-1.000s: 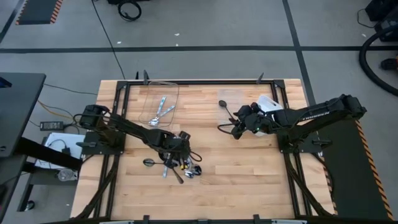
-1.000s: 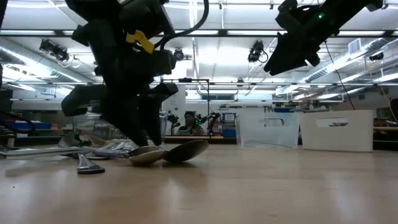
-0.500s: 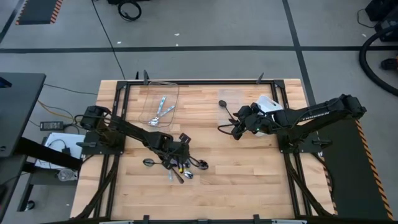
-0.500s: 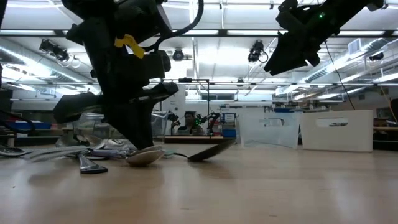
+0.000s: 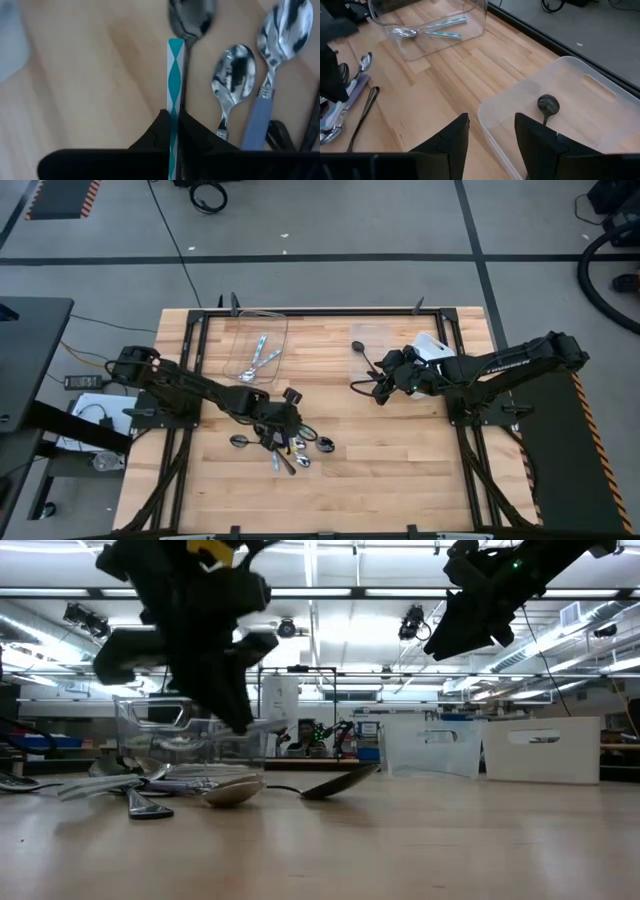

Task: Sort silverware by color (type)
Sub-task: Put the green pattern spoon into the transparent bin

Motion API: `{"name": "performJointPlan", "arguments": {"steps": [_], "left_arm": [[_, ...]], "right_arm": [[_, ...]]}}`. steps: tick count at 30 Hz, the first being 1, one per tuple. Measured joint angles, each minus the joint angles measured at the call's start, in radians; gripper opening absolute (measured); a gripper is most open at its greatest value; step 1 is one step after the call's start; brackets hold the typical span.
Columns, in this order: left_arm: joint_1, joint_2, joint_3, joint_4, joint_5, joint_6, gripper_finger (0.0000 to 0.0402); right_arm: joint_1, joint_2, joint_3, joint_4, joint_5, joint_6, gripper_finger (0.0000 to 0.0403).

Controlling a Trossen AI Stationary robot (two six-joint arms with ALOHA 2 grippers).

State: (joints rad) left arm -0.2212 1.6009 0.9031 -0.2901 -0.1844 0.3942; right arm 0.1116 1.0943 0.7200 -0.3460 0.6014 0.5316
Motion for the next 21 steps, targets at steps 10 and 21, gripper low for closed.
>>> {"name": "performJointPlan", "arguments": {"steps": [10, 21], "left_arm": [[0.094, -0.223, 0.000, 0.031, -0.056, -0.204, 0.0021], [0.342, -0.404, 0.002, -0.033, -0.067, -0.348, 0.0021]], "right_arm": [[0.000, 0.000, 0.000, 0.000, 0.000, -0.003, 0.0169], [0.000, 0.000, 0.000, 0.002, 0.000, -0.007, 0.0169]]}}
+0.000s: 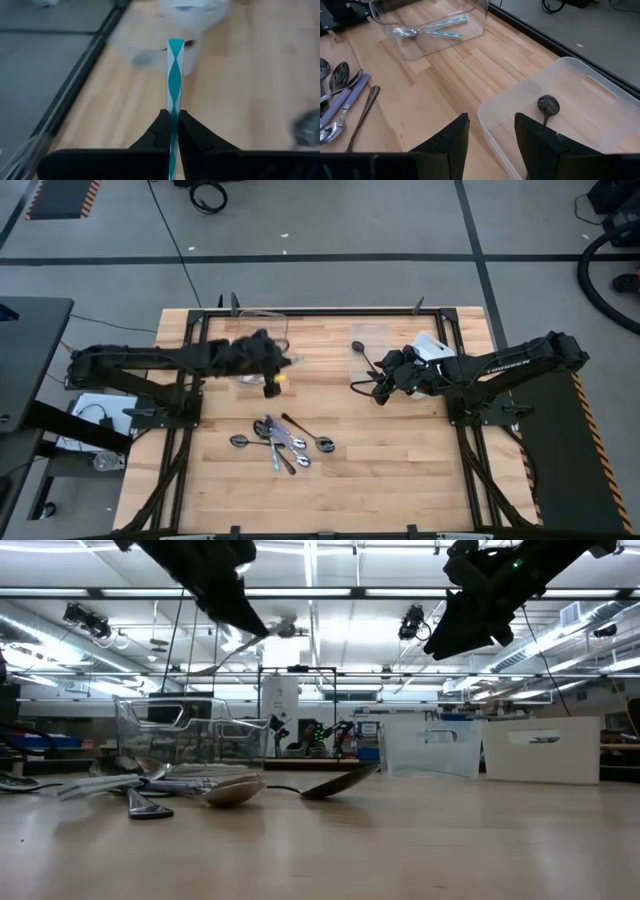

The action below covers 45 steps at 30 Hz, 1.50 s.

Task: Sort silverware by color (type)
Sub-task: Put the green pattern spoon into the transparent bin

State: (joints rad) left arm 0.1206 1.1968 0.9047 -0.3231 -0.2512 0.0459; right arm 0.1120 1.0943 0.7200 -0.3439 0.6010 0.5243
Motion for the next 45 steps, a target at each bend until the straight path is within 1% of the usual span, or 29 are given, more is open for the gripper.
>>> {"name": "performJointPlan", "arguments": {"steps": [2, 6, 13, 22, 28, 32, 38, 43, 45], "left_arm": [[0.050, 0.001, -0.001, -0.028, 0.000, -0.010, 0.0021], [0.127, 0.017, 0.000, -0.032, 0.001, -0.010, 0.0022], [0.207, 0.016, -0.015, -0.035, 0.013, -0.009, 0.0022], [0.283, 0.016, -0.115, -0.019, 0.030, -0.040, 0.0022], [0.337, 0.012, -0.186, 0.064, 0.032, -0.058, 0.0022], [0.386, 0.013, -0.254, 0.139, 0.056, -0.077, 0.0022], [0.461, 0.013, -0.326, 0.192, 0.121, -0.118, 0.0021], [0.515, 0.013, -0.340, 0.173, 0.202, -0.170, 0.0021], [0.531, 0.013, -0.340, 0.156, 0.220, -0.193, 0.0023]], "right_arm": [[0.000, 0.000, 0.000, 0.005, 0.001, -0.001, 0.0169], [0.000, 0.000, 0.000, 0.007, 0.004, -0.003, 0.0169], [0.019, 0.000, 0.000, 0.010, 0.013, -0.004, 0.0169], [0.030, 0.000, 0.000, 0.014, 0.030, -0.004, 0.0169], [0.031, 0.000, 0.000, 0.015, 0.029, -0.003, 0.0169], [0.039, 0.000, 0.000, 0.020, 0.029, -0.003, 0.0169], [0.044, 0.000, 0.000, 0.034, 0.028, -0.003, 0.0169], [0.043, 0.000, 0.000, 0.036, 0.027, -0.003, 0.0169], [0.045, 0.000, 0.000, 0.036, 0.027, -0.003, 0.0169]]}}
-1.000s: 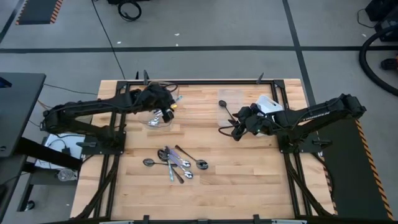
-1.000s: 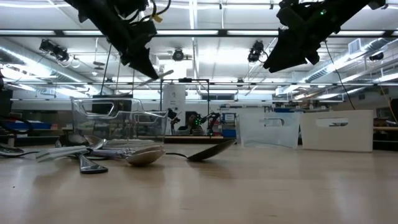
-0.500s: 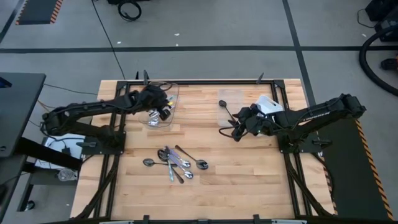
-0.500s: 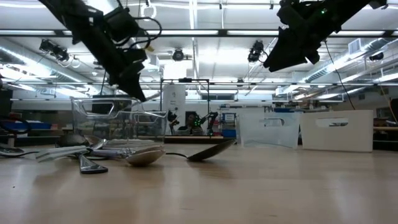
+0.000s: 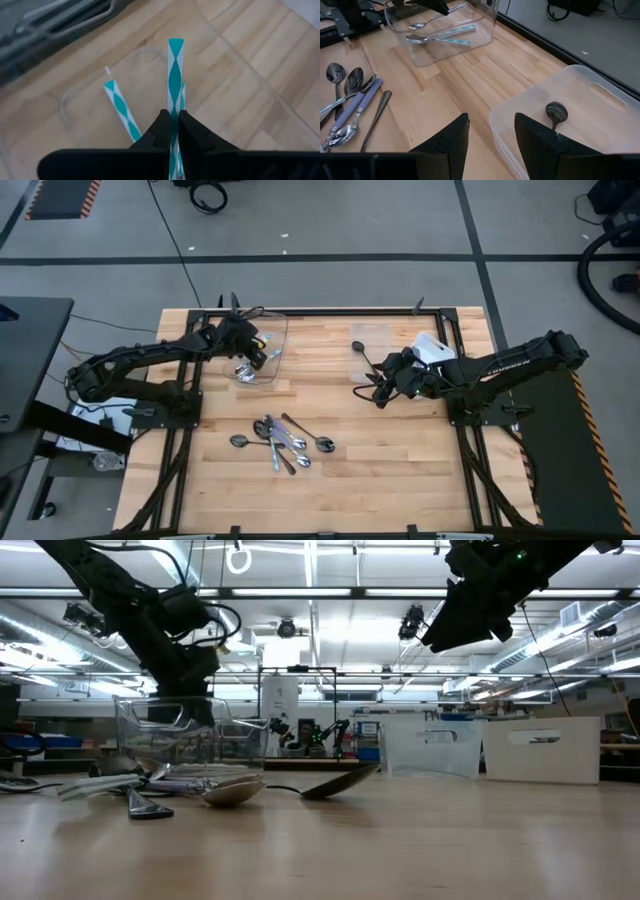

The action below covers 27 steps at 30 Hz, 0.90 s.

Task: Sort silverware by color (type)
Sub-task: Put the green pattern spoon into the transparent bin

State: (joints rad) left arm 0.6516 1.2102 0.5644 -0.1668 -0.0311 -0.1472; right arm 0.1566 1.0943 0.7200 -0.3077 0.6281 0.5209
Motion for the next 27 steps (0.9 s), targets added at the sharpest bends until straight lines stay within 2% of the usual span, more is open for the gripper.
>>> {"name": "performJointPlan", "arguments": {"steps": [7, 17, 22, 27], "left_arm": [[0.000, 0.000, 0.000, -0.022, 0.006, -0.025, 0.0051], [-0.006, 0.000, 0.000, -0.055, 0.008, -0.024, 0.0063], [-0.006, 0.000, 0.002, -0.070, 0.009, -0.025, 0.0109], [-0.012, -0.018, 0.079, -0.100, 0.048, -0.012, 0.0168]], "right_arm": [[0.000, 0.000, 0.000, 0.000, 0.000, 0.000, 0.0169], [0.000, 0.000, 0.000, 0.000, 0.000, 0.000, 0.0169], [0.000, 0.000, 0.000, 0.000, 0.000, 0.000, 0.0169], [0.000, 0.000, 0.000, 0.013, 0.000, -0.002, 0.0169]]}}
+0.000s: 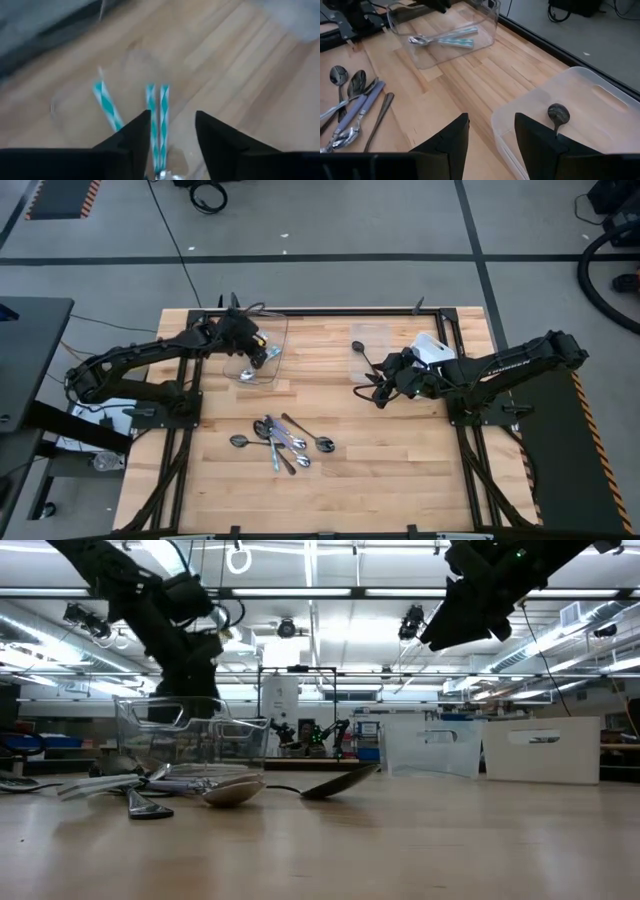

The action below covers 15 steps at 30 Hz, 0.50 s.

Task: Sort silverware by color (type)
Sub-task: Put the green pattern spoon into the transparent bin

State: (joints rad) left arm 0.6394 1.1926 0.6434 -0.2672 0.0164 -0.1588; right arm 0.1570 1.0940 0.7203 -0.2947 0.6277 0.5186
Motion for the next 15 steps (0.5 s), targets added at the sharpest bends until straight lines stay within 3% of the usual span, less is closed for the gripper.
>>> {"name": "performJointPlan", "arguments": {"steps": [5, 15], "left_arm": [[-0.090, -0.004, 0.071, -0.050, 0.008, 0.077, 0.0188], [-0.426, -0.004, 0.088, -0.045, 0.008, 0.247, 0.0168]], "right_arm": [[0.000, 0.000, 0.000, 0.010, 0.000, -0.022, 0.0169], [0.000, 0.000, 0.000, 0.009, 0.000, -0.025, 0.0169]]}}
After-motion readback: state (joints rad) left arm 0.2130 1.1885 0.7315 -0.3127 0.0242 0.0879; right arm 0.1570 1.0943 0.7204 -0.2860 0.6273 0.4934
